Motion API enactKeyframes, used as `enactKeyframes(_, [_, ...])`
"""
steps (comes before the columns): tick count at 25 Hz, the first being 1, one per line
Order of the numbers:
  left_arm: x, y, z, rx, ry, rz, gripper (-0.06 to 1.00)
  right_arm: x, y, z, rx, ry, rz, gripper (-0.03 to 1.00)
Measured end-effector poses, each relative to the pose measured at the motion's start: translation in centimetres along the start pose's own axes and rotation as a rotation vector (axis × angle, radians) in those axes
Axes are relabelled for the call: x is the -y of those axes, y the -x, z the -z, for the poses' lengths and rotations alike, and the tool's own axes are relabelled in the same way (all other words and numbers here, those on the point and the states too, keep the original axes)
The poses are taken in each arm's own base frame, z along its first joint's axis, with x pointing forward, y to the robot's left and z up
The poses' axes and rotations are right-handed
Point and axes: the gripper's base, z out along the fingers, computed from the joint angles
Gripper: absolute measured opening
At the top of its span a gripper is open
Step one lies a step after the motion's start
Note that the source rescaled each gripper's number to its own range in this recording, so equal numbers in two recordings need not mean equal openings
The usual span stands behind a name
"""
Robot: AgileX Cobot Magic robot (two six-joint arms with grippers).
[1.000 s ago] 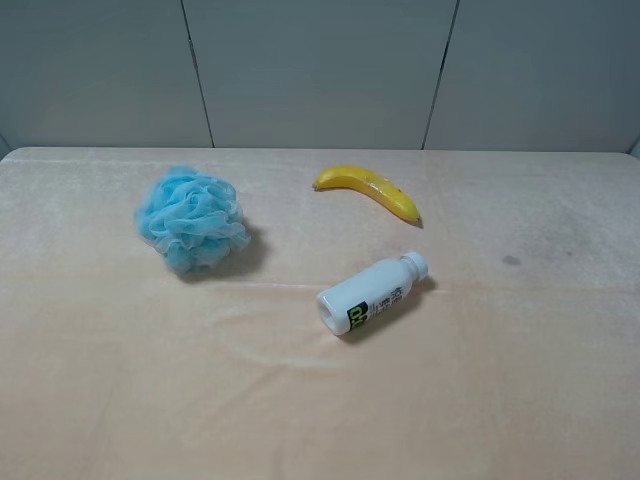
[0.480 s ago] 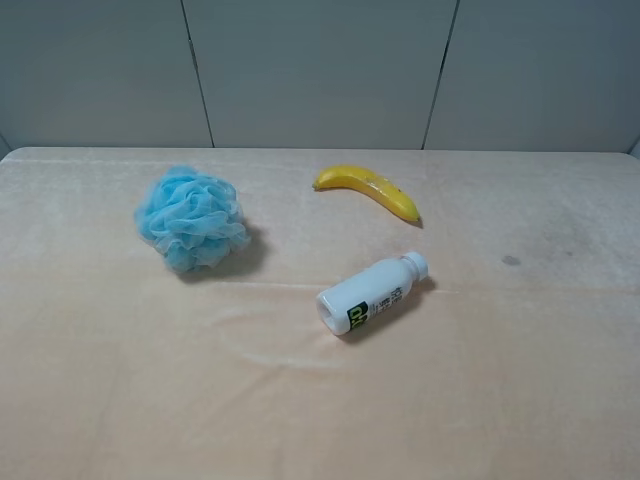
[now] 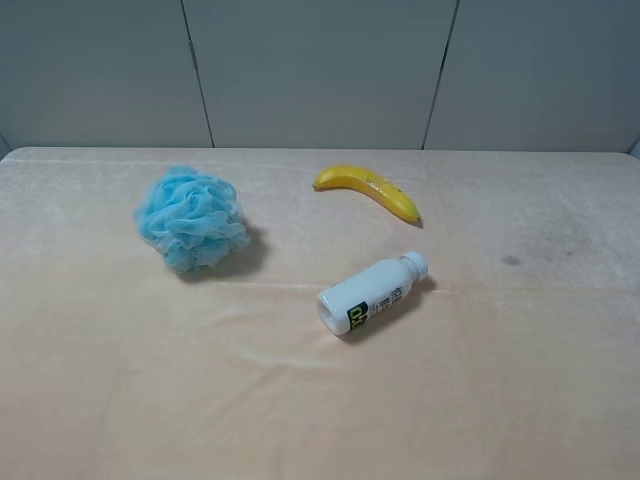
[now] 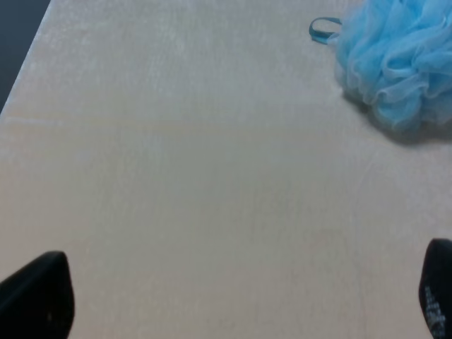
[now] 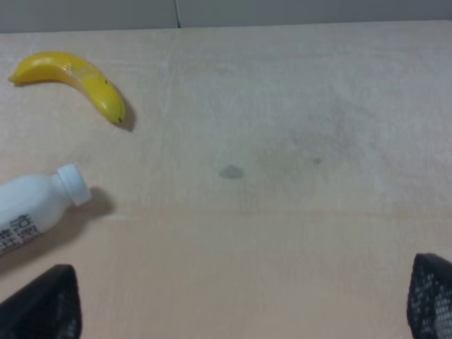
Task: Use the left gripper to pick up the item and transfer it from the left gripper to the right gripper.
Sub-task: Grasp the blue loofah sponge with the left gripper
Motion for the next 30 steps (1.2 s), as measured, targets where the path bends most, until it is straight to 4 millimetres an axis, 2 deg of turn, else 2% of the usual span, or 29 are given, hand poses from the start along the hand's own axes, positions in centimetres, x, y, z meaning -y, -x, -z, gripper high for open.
enactKeyframes(4, [0.0, 0.6, 0.3, -0.043, -0.007, 0.001, 0.97, 0.0, 0.0, 0.0, 0.0, 0.0, 0.0, 1.0])
enactKeyframes(7, [-0.1, 2.6, 0.8, -0.109, -0.014, 0.002, 0.97, 0.0, 0.0, 0.0, 0.0, 0.0, 0.0, 1.0])
enactKeyframes(10, [-0.3, 5.9, 1.1, -0.127, -0.017, 0.003, 0.97, 0.0, 0.0, 0.0, 0.0, 0.0, 0.0, 1.0])
enactKeyframes(14, [-0.7, 11.0, 0.2, -0.163, -0.028, 0.0, 0.97, 0.0, 0.0, 0.0, 0.003, 0.0, 0.0, 1.0])
enactKeyframes(17, [-0.7, 13.9, -1.1, -0.195, -0.068, -0.036, 0.97, 0.0, 0.0, 0.0, 0.003, 0.0, 0.0, 1.0])
enactKeyframes(21, [-0.3, 16.5, -4.2, -0.274, -0.098, -0.119, 0.97, 0.0, 0.0, 0.0, 0.003, 0.0, 0.0, 1.0])
enactKeyframes(24, [0.8, 17.7, -7.9, -0.373, -0.123, -0.176, 0.97, 0.0, 0.0, 0.0, 0.003, 0.0, 0.0, 1.0])
enactKeyframes(30, [4.2, 17.8, -16.1, -0.571, -0.192, -0.256, 0.97, 0.0, 0.0, 0.0, 0.003, 0.0, 0.0, 1.0])
